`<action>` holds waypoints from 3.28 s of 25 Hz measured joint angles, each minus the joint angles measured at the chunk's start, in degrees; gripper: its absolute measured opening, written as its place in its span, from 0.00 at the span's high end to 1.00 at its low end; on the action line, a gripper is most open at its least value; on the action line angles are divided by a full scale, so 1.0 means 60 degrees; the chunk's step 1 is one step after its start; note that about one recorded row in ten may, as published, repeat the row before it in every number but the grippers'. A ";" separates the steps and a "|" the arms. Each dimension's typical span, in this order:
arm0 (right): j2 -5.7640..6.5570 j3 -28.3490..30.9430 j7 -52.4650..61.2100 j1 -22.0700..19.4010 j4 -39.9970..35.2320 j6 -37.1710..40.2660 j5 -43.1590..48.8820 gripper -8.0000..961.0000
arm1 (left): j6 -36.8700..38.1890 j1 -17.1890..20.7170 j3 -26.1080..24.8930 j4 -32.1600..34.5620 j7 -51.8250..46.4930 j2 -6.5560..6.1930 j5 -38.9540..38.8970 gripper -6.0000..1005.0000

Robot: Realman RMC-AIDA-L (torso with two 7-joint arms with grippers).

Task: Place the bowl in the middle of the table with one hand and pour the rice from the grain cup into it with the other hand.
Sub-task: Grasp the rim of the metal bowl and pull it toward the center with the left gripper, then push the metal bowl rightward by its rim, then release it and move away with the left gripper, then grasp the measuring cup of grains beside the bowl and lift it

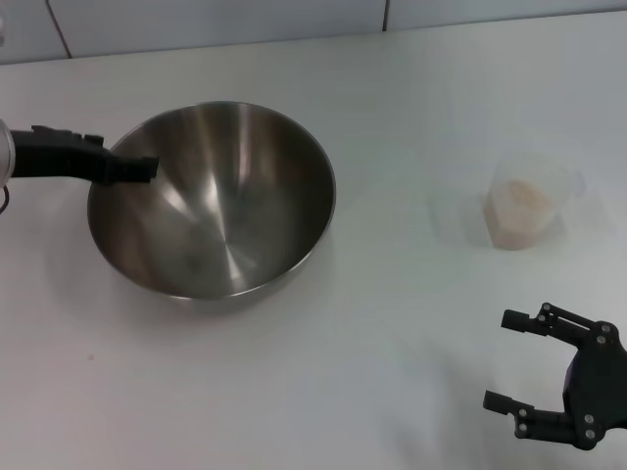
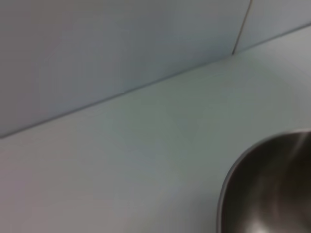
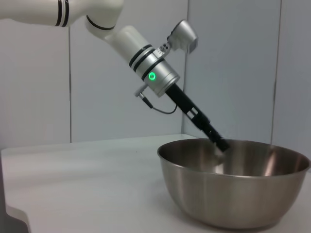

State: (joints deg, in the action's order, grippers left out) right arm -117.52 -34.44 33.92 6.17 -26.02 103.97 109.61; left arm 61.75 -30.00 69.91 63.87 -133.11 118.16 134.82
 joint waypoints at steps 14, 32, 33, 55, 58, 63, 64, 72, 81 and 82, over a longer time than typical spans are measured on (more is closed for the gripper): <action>-0.0012 -0.0002 0.0000 -0.0004 -0.0058 0.0000 0.0023 0.14 | 0.0513 -0.0213 0.0003 -0.0063 -0.0244 -0.0005 0.0105 0.25; -0.0011 -0.0002 0.0004 -0.0032 -0.0058 -0.0037 0.0056 0.14 | 0.1077 -0.0845 -0.0472 -0.0613 -0.0100 -0.0028 0.0294 0.81; -0.0011 -0.0002 0.0004 -0.0033 -0.0058 -0.0039 0.0056 0.14 | 0.1087 -0.0880 -0.0496 -0.0646 -0.0099 -0.0026 0.0308 0.85; -0.0011 -0.0075 0.0003 -0.0005 -0.0059 -0.0077 0.0056 0.14 | 0.0761 -0.4015 -0.2716 -0.4784 0.1699 0.0042 -0.0026 0.95; -0.0011 -0.0076 0.0003 -0.0005 -0.0058 -0.0070 0.0055 0.14 | 0.0489 -0.3996 -0.2608 -0.4931 0.1793 0.0043 -0.0076 0.95; -0.0011 -0.0070 0.0004 0.0023 -0.0058 -0.0072 0.0055 0.14 | 0.0495 -0.3840 -0.2595 -0.4939 0.2197 0.0080 -0.0218 0.95; -0.0011 -0.0076 0.0003 0.0032 -0.0058 -0.0076 0.0055 0.14 | 0.0492 -0.3794 -0.2594 -0.4895 0.2212 0.0081 -0.0245 0.95; -0.0012 0.0111 0.0051 0.0019 0.0008 -0.0099 -0.0001 0.14 | 0.1302 -0.2955 -0.2577 -0.3258 0.2677 0.0077 -0.1265 0.82; -0.0245 0.3328 0.0018 -0.0350 0.0553 -0.0142 -0.0024 0.14 | 0.2398 0.1388 -0.1051 0.1249 0.5660 0.0044 -0.5172 0.52; -0.0247 0.3757 0.0014 -0.0365 0.0663 -0.0231 -0.0025 0.14 | 0.2605 0.2038 -0.0956 0.1617 0.6372 0.0025 -0.5665 0.49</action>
State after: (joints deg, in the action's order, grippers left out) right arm -119.01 -11.90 34.01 3.98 -22.04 102.58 109.46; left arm 77.38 -17.77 64.18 73.57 -94.88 118.31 100.83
